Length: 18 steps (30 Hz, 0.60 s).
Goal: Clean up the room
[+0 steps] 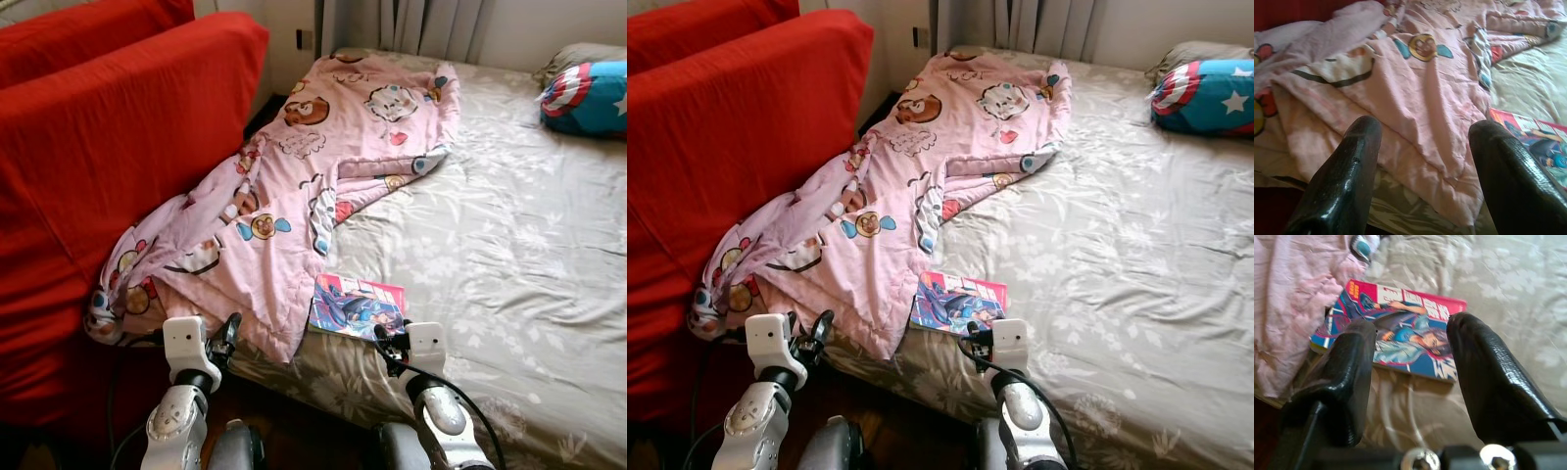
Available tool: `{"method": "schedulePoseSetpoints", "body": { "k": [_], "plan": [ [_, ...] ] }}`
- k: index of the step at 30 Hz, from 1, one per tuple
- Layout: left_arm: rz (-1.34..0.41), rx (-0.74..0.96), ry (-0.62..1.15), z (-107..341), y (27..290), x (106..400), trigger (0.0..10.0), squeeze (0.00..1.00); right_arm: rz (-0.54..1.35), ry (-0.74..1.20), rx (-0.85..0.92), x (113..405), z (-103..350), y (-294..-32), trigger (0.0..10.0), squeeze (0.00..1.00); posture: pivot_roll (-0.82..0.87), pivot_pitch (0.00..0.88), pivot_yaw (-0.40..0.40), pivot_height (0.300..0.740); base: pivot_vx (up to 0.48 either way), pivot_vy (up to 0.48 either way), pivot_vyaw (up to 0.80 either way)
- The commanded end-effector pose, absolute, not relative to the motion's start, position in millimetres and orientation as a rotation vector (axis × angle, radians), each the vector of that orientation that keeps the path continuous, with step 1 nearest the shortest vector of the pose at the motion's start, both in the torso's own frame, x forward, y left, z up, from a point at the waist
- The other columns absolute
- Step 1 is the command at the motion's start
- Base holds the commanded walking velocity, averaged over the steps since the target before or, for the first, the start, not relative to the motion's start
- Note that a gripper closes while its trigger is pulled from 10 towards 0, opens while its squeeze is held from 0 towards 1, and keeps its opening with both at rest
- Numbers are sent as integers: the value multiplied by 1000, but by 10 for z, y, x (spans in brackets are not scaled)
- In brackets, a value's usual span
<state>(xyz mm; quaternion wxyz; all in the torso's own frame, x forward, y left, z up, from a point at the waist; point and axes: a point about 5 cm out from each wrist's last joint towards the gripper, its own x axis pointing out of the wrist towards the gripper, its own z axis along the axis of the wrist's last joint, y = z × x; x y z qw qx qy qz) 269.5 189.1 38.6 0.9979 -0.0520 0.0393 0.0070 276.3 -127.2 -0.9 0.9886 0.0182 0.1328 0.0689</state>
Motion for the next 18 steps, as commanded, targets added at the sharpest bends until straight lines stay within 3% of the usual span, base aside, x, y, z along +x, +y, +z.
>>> {"method": "schedulePoseSetpoints", "body": {
  "k": [1,18],
  "plan": [
    [8,-102,106,345,1883,2668,10000,0,135,278,39,2736,-33,-1279,10000,0,-84,174,23,641,0,0,0],
    [-3,-105,110,347,1864,2669,10000,0,145,282,47,2734,-34,-1249,10000,0,-76,186,26,641,0,0,0]
  ]
}}
